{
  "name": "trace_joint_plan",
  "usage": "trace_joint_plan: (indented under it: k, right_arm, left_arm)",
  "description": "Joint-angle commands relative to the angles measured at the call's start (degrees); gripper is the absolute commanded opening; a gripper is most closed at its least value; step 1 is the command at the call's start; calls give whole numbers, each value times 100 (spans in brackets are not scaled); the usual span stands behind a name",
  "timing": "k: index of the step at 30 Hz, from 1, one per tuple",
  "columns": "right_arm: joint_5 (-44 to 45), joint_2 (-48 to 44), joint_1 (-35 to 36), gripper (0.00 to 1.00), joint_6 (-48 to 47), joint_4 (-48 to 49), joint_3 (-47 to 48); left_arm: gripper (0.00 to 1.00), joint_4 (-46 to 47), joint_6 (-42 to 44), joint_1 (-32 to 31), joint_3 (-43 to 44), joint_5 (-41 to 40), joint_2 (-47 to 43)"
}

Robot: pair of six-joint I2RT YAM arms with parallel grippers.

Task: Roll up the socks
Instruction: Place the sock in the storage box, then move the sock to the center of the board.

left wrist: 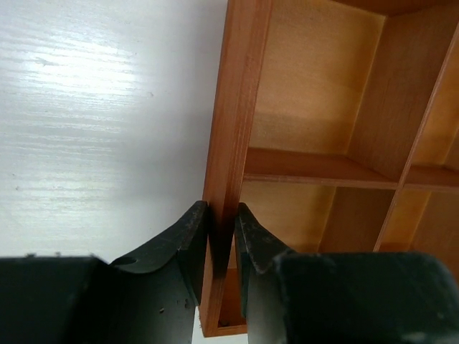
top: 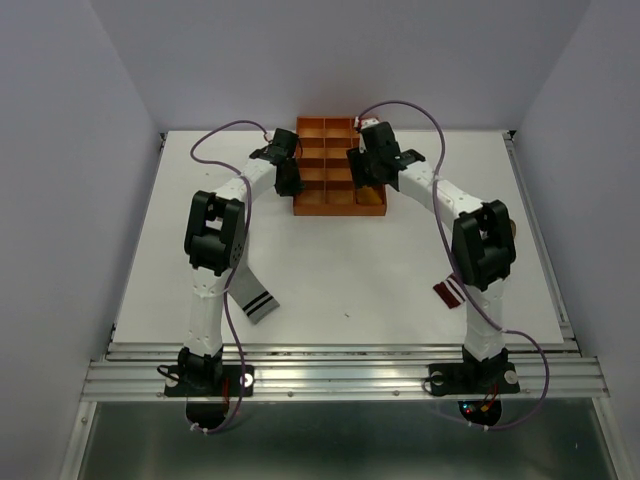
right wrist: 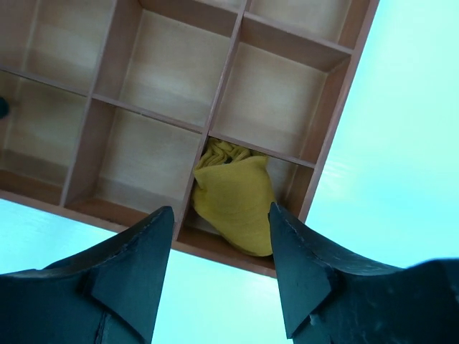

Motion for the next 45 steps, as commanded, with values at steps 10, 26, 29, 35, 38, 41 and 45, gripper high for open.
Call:
trace_joint_plan:
  k: [10,26,29,35,38,41,45]
  right_arm:
    - [-46,-1471,-27,80,198,261,-392]
    - [244,-3887,-27,100,1024,753,-2508]
    - [200,-4378,-27,100,1191,955,-2966]
    - [16,-5013,-27,100,1823,1517,-4030]
    - [-282,-5215,-27,100,1903,1738,-4504]
    - [-398,-5268,-27,100,1851,1809,-4725]
    - [-450,-5356,-27,100,1825,1791,-4962]
  left_arm:
    - [59,148,-211,72,615,-340,-503]
    - [88,297,-552,28,-1366,-673,-3347]
    - [89,368,-887,-60,-2568,-779,-4008]
    - [91,-132,-2091,-306,-4793,-1236,-5949]
    - [93,-343,-2634,-315,-5456,-1403,-6426]
    - [93,-405,-2969,-341,-6177,-1421,-6700]
    - [93,-301,-3305,-341,-6766,-1570,-6551]
